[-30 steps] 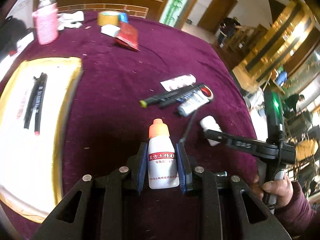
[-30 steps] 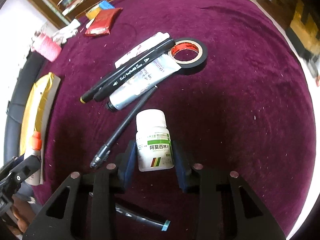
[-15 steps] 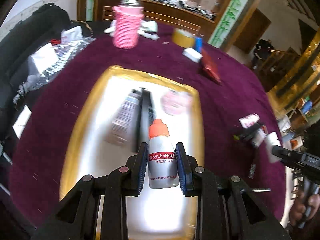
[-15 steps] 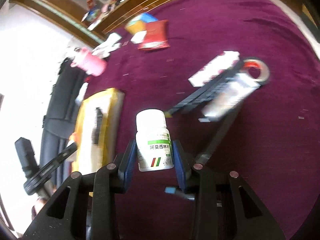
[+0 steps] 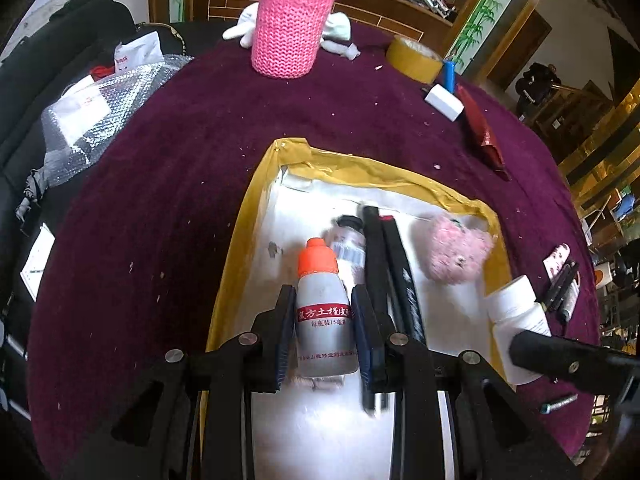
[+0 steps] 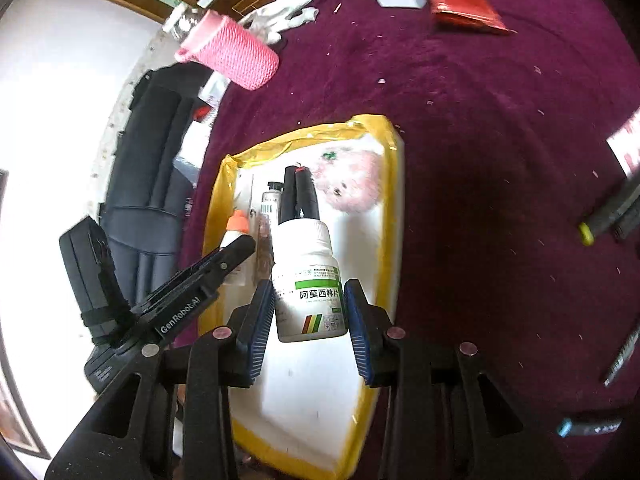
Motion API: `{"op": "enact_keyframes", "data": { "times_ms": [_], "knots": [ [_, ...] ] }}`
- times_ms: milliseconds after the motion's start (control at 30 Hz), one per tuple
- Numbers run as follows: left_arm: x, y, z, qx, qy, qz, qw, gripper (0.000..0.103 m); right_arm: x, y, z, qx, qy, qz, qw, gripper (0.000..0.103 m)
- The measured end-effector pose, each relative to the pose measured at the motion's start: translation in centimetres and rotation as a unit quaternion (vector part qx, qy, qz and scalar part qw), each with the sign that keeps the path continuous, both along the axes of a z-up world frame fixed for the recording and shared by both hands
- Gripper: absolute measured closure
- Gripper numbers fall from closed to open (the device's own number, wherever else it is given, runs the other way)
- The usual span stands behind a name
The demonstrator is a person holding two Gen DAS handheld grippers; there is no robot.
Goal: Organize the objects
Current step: 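Set the orange-capped bottle in the tray with the left gripper while the right sets the pill bottle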
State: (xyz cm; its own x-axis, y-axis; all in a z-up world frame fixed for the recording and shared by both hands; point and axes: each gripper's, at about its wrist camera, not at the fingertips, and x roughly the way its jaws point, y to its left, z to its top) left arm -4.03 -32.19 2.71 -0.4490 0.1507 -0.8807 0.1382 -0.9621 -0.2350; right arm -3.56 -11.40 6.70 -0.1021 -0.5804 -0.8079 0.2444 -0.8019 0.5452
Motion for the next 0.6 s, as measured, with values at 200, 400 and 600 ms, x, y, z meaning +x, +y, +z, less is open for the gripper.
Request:
{"op": "enact_keyframes", "data": {
  "times_ms": [200, 400, 600],
  "knots": [
    [-2.1, 0.0, 0.1, -0.018, 0.011, -0.016, 0.9996, 0.079, -0.6, -3.3, -0.9, 0.085, 0.048, 0.018, 0.995, 0.069],
    [-3.3, -0.6, 0.2, -0.016, 0.017, -0.007, 0.9997, 0.074, -1.4, -4.7, -2.3, 0.134, 0.061, 0.013, 0.989, 0.069],
    [-3.4, -0.4, 0.7, 0.013, 0.008, -0.019, 0.9997, 0.057, -1.9, -5.4, -2.5, 0.148, 0.073, 0.009, 0.986, 0.069]
  ]
}}
